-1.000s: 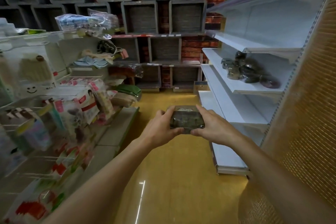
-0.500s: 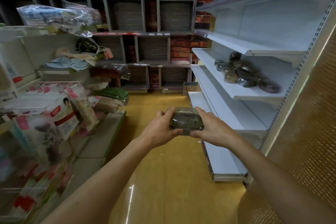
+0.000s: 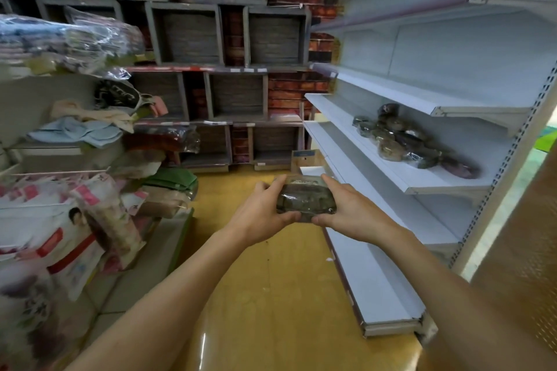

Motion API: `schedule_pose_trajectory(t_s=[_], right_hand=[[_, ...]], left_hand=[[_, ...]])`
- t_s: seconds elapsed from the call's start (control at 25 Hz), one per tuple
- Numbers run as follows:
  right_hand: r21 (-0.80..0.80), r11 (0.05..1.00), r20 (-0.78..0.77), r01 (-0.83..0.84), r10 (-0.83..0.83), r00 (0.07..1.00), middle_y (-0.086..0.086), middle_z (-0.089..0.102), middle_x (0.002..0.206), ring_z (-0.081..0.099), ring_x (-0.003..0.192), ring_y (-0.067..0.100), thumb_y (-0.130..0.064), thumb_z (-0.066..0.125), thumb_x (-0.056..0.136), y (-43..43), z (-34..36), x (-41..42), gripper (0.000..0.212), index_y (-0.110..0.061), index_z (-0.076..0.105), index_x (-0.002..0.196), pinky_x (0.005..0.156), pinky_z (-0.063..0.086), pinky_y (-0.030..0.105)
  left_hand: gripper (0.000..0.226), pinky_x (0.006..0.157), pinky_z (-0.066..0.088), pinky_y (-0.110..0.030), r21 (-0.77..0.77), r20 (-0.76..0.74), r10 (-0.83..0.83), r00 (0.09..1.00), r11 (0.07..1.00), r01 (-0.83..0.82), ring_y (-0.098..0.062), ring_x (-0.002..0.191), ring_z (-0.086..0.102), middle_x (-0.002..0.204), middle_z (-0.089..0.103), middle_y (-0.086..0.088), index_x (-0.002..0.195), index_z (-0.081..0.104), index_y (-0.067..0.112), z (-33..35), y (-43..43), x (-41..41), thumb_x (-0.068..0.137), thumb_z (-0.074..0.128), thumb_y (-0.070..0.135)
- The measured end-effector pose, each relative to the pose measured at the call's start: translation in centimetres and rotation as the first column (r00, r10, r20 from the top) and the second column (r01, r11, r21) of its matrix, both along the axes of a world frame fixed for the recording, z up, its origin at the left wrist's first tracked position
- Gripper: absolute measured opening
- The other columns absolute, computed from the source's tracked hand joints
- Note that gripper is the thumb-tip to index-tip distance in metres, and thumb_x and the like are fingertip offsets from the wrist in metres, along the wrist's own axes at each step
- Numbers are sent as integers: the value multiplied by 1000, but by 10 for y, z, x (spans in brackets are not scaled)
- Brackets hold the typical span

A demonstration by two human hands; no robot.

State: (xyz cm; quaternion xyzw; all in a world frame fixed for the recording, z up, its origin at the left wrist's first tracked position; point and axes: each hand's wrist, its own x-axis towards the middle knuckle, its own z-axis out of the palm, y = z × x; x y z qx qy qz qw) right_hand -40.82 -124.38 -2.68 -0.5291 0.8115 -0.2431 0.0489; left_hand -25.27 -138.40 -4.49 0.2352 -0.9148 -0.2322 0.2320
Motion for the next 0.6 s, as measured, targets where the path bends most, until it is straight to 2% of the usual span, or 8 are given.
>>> schedule_pose_trajectory(t_s=[0.12,0.28,0.44,0.52,0.6], right_hand=[[0,1000,-1,16,-16,1000,-6,43,120,53,110,18,-42,74,82,-30,4,-16,92,-36,15,152,91,49,33],[14,1000,8,-27,27,1000,-2,50,125,55,105,17,-41,75,81,-77,-11,-45,79,-37,26,143,89,52,35],[48,998,41,-47,45,998,-1,44,144,51,123,18,-46,76,78,-140,-43,-87,87,-36,24,147,97,50,41],[58,997,68,-57,53,996,-1,44,143,51,122,18,-47,75,78,-169,-47,-111,86,-37,24,147,96,50,40],[52,995,85,-81,76,993,-3,47,136,53,116,16,-46,75,79,-194,-45,-134,81,-39,27,144,93,51,39]], left_hand=[[85,91,49,-27,-9,-17,6,1000,1000,-6,-16,113,54,131,43,1,154,20,35,1,-33,-17,86,70,48],[85,88,46,-21,18,1,18,1000,1000,-18,-13,113,53,135,41,0,154,18,35,-17,-76,-44,87,70,46],[85,87,44,-19,54,63,50,997,997,-54,-11,114,51,138,39,1,155,17,34,-38,-126,-78,88,69,45],[86,90,46,-21,52,101,78,992,995,-83,-12,115,52,137,40,1,155,18,33,-39,-153,-100,88,69,46],[84,95,51,-29,47,113,91,989,994,-97,-16,114,54,132,41,1,154,19,35,-34,-177,-121,87,69,47]])
